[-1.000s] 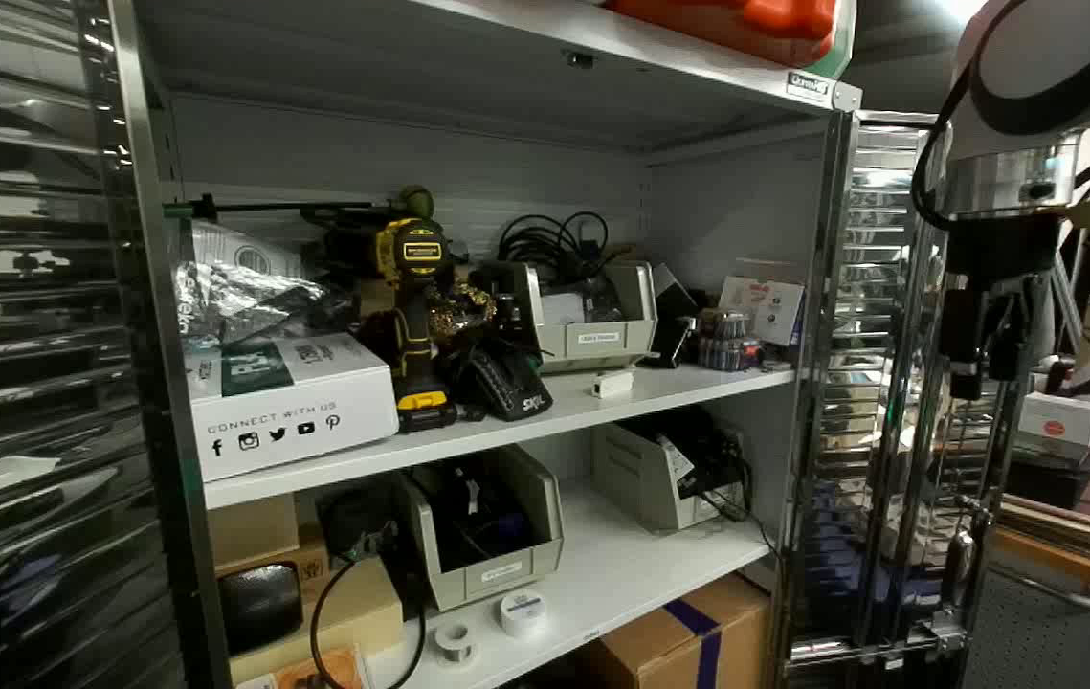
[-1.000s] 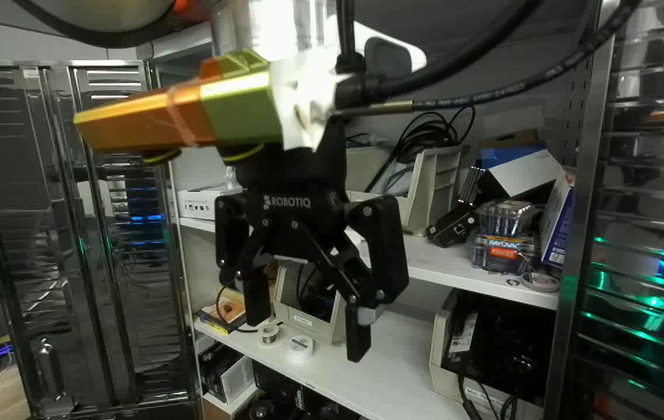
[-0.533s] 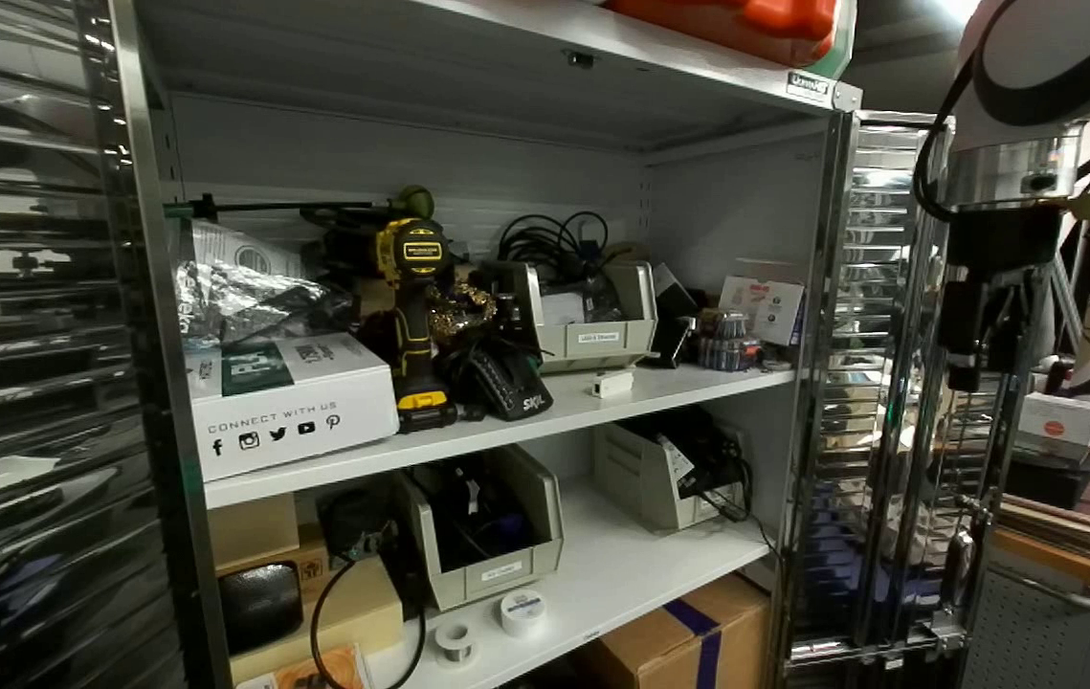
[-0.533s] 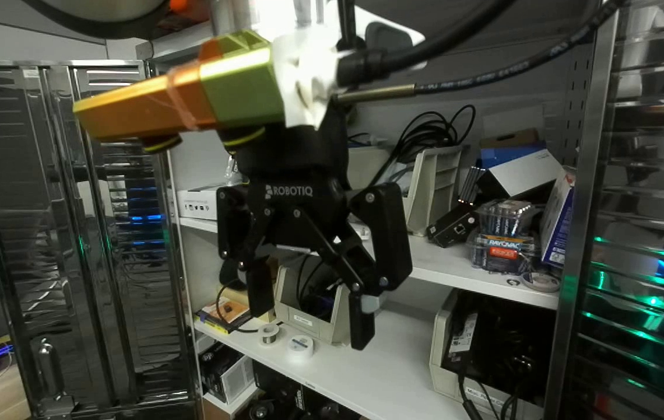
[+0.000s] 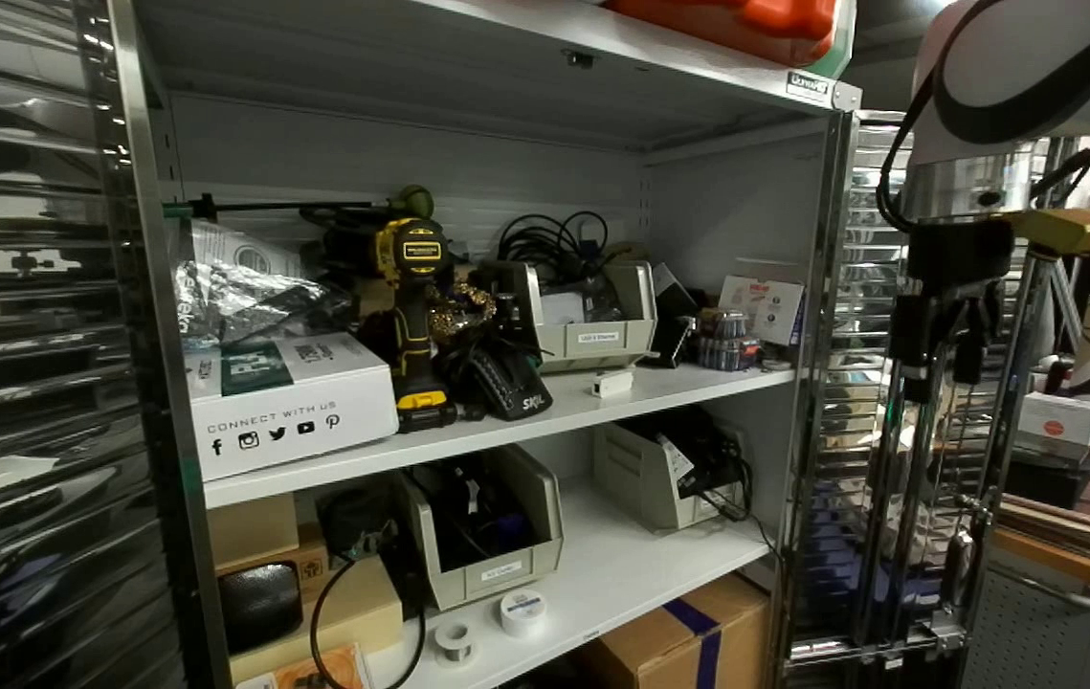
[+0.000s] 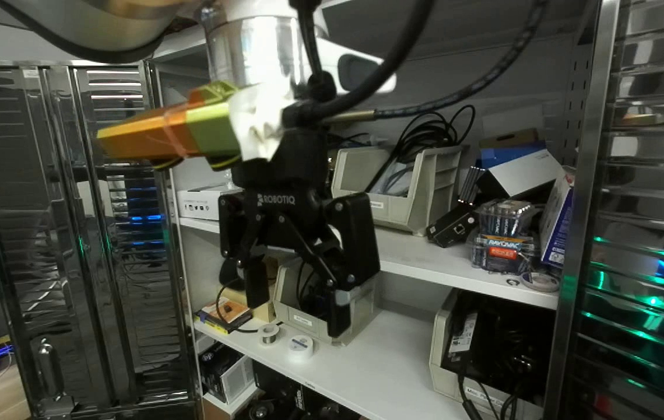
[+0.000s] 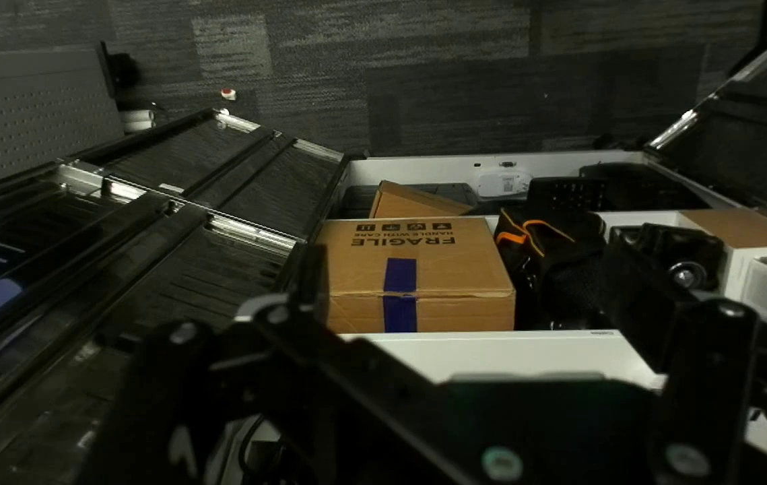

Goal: Pick up the white object from the counter and put it in the tool box

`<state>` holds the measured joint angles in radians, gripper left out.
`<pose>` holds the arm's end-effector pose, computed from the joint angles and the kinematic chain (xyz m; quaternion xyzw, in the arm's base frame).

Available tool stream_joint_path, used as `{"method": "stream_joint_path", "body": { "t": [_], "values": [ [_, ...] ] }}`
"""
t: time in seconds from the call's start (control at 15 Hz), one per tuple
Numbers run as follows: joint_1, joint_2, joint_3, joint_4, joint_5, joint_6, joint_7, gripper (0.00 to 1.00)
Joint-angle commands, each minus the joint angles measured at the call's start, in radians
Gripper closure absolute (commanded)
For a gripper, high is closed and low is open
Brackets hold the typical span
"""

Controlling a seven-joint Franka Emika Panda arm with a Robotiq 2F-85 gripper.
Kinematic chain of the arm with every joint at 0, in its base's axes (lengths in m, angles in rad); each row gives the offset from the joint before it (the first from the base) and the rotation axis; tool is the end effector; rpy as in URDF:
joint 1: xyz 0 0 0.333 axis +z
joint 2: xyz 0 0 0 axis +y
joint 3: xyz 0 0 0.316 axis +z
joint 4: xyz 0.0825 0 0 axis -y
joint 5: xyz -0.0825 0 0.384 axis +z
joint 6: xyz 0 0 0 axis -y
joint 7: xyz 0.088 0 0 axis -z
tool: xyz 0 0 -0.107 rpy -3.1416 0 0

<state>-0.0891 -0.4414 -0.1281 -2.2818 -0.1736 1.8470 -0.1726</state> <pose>0.4076 -0.1094 0.5236 0.9984 0.0073 -0.0082 0.0557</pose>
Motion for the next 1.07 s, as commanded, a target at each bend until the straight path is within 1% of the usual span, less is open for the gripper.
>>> {"method": "stream_joint_path", "body": {
  "t": [0.0,0.07,0.2,0.4,0.6,0.8,1.0],
  "values": [
    [0.021,0.066,0.063,0.042,0.068,0.02,0.178,0.0],
    [0.027,0.085,0.075,0.052,0.098,0.021,0.222,0.0],
    [0.032,0.126,0.106,0.072,0.152,0.06,0.345,0.0],
    [0.03,0.196,0.137,0.118,0.194,0.167,0.502,0.0],
    [0.024,0.258,0.153,0.168,0.193,0.276,0.644,0.0],
    [0.023,0.334,0.162,0.236,0.163,0.388,0.786,0.0],
    [0.037,0.416,0.163,0.323,0.152,0.436,0.886,0.0]
  ]
}}
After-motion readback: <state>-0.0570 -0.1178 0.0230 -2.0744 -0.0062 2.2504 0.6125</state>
